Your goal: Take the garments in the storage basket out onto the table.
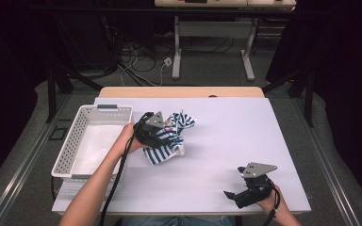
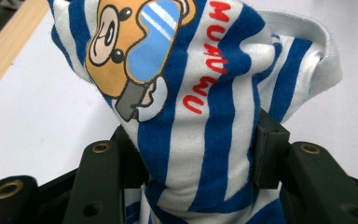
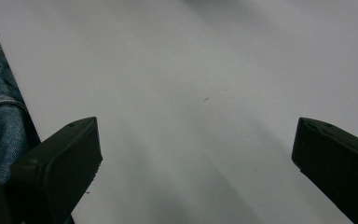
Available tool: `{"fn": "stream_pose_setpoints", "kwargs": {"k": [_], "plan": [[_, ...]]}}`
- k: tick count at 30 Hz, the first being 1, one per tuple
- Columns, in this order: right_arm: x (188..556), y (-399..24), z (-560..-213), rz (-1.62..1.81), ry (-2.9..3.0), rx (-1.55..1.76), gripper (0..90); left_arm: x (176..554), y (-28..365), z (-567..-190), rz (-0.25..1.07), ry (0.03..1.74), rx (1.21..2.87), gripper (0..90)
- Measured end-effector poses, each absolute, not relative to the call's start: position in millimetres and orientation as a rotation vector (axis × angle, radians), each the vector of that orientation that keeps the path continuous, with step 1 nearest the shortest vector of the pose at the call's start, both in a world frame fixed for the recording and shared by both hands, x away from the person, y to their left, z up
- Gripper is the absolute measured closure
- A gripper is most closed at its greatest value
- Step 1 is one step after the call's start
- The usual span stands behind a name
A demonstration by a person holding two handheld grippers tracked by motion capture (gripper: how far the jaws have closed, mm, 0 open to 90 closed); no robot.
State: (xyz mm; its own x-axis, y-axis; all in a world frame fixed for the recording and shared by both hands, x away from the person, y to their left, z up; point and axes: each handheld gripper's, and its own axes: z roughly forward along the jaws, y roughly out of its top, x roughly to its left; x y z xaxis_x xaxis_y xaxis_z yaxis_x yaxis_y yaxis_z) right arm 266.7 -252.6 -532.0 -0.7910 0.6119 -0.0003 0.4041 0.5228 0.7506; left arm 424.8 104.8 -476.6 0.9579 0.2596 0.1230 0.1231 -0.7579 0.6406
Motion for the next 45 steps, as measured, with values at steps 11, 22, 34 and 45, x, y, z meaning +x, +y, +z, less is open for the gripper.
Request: {"fn": "stream_pose_setpoints", "kwargs": {"k": [11, 22, 34, 45], "plan": [[266.5, -252.7, -532.0, 1.127, 2.497, 0.862, 1.2, 425.6, 80.2, -498.4, 0.217, 0.255, 2.495, 49.5], [266.8, -252.2, -532.1, 1.132, 2.500, 0.850, 1.2, 424.5, 65.7, -505.4, 0.213, 0.262, 2.558, 45.2], [266.7, -252.2, -532.3, 1.139, 2.498, 0.854, 1.2, 422.8, 69.2, -499.0, 0.230, 0.377, 2.546, 15.9], [266.9, -252.1, -532.1, 1.131, 2.500, 0.847, 1.2, 408.1, 90.8, -480.4, 0.257, 0.487, 2.482, 3.5]]}}
